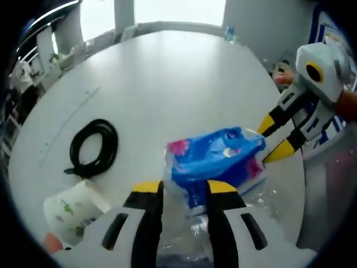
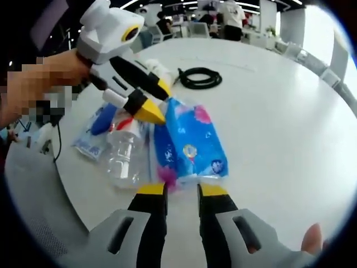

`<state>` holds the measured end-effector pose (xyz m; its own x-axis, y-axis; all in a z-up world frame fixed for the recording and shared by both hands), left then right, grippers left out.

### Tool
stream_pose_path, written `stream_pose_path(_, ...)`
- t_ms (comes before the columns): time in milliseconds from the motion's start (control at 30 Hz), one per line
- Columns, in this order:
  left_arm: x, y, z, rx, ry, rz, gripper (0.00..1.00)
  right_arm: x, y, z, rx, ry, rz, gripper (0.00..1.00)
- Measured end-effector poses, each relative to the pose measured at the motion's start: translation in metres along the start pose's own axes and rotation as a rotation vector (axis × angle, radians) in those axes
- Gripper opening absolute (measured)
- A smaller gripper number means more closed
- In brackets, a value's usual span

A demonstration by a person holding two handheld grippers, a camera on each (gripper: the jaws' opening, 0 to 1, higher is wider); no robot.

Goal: Arrange the tabletop items into an orderly group along one side of the table until the central work area is clear of visible clutter.

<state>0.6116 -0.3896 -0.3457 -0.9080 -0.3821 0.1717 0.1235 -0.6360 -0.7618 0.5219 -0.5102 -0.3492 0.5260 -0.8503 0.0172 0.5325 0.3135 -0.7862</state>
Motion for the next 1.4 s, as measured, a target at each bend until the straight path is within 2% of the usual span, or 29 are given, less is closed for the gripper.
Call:
stream_pose_path(500, -0.003, 0.0, -0.002, -0.031, 0.005, 0.018, 0.08, 0.009, -0.002, 0.002, 0.007, -0.032, -0.037, 0.06)
stream_pose_path(967, 0.003, -0.006, 0.009, 0.015, -0.01, 0.039, 0.0, 0.022, -0.009, 0.007, 0.027, -0.027, -0.066, 0.03)
stream_pose_path(1400, 0.006, -0.008, 0.027, 0.061, -0.028, 0.064, 0.0, 0.048, -0.022, 0.02, 0.058, -0.036, -0.112, 0.03)
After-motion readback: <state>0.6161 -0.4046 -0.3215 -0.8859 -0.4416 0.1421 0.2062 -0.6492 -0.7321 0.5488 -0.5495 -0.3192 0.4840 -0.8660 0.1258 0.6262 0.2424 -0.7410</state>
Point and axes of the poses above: the point that each gripper's makers call its tool centre point, and the gripper's own axes: y roughly forward along the fingers, x roughly to its right, z roughly out of its top, the point moved 4 cm from there along -y, roughly backward along the fingers, and after that the axes turned 8 degrees about -z, right-handed, at the moved point
